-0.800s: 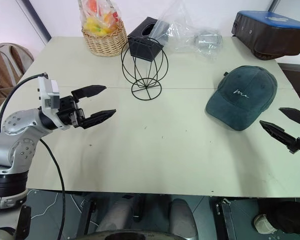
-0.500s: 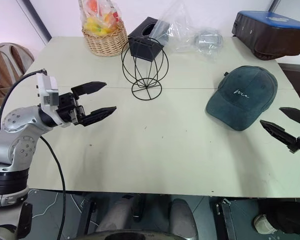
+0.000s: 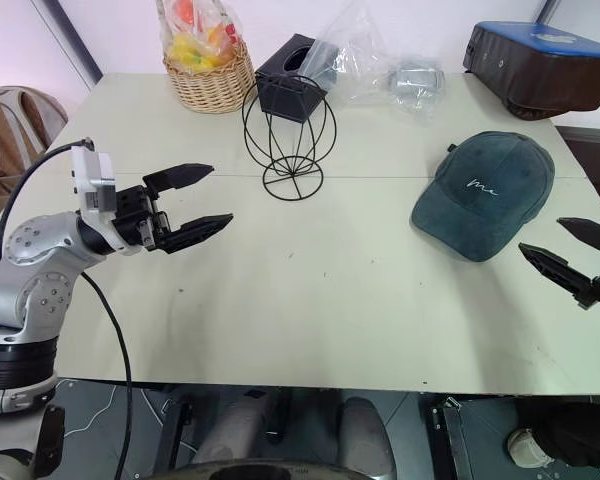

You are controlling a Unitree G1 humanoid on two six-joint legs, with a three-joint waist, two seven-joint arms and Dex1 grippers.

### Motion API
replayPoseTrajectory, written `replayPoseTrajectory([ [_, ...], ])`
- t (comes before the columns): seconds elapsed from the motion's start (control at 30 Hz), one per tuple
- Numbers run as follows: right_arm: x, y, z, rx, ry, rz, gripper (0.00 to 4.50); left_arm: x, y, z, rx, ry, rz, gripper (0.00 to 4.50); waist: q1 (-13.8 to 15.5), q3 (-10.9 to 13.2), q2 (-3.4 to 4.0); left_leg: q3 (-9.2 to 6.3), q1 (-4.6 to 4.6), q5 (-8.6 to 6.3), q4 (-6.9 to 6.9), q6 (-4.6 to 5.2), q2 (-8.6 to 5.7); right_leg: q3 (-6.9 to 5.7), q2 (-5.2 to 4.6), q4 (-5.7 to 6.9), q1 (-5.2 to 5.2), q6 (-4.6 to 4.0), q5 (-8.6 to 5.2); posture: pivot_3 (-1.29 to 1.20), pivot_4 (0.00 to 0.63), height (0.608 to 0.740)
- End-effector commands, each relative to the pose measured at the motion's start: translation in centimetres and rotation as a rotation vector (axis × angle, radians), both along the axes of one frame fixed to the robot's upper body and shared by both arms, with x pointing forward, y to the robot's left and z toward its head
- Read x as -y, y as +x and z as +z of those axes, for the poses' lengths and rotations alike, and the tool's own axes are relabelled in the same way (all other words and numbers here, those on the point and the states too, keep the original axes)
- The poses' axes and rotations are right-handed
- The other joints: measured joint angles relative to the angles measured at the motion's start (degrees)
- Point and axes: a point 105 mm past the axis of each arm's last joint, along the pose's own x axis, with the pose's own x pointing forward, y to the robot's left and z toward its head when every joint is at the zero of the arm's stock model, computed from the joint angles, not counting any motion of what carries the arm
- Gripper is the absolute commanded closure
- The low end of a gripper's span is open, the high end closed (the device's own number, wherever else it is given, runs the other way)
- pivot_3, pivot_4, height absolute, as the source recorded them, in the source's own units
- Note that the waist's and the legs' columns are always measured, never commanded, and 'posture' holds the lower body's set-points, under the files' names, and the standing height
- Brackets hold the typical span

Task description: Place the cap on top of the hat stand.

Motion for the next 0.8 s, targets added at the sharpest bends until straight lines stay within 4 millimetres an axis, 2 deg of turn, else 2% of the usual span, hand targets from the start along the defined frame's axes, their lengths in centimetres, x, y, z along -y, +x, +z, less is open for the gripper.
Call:
replayPoseTrajectory([
  [0.03,-0.4,-0.2,1.2,0.053,-0.016,0.009,1.01,0.1,-0.2,0.7,0.030,0.001,-0.010,0.08,0.00,0.00,0.00,0.00,0.00,0.00,0.00,0.00,0.00,0.00,0.00,0.00,0.00,0.00,0.00,0.00,0.150,0.740],
  [0.3,-0.9,-0.1,1.3,0.063,-0.046,0.018,1.01,0.2,-0.2,0.6,0.029,0.007,-0.021,0.08,0.00,0.00,0.00,0.00,0.00,0.00,0.00,0.00,0.00,0.00,0.00,0.00,0.00,0.00,0.00,0.00,0.150,0.740],
  [0.4,-1.5,0.2,1.4,0.088,-0.110,0.012,1.01,0.3,-0.1,0.6,0.029,0.010,-0.026,0.08,0.01,0.00,0.00,0.00,0.00,0.00,0.00,0.00,0.00,0.00,0.00,0.00,0.00,0.00,0.00,0.00,0.150,0.740],
  [0.67,-5.0,0.9,0.3,0.161,-0.330,0.021,1.01,1.1,0.3,0.4,0.033,0.016,-0.065,0.08,0.07,0.00,0.00,-0.01,-0.01,0.00,-0.01,-0.01,-0.01,0.00,0.00,0.00,-0.02,0.00,0.00,0.00,0.150,0.740],
  [0.8,-5.5,1.8,0.4,0.213,-0.465,-0.013,1.01,1.7,0.5,0.3,0.034,0.008,-0.087,0.08,0.03,0.00,0.00,-0.01,-0.02,0.00,-0.02,-0.01,-0.01,0.00,0.00,0.00,-0.04,0.00,0.00,0.00,0.150,0.740],
])
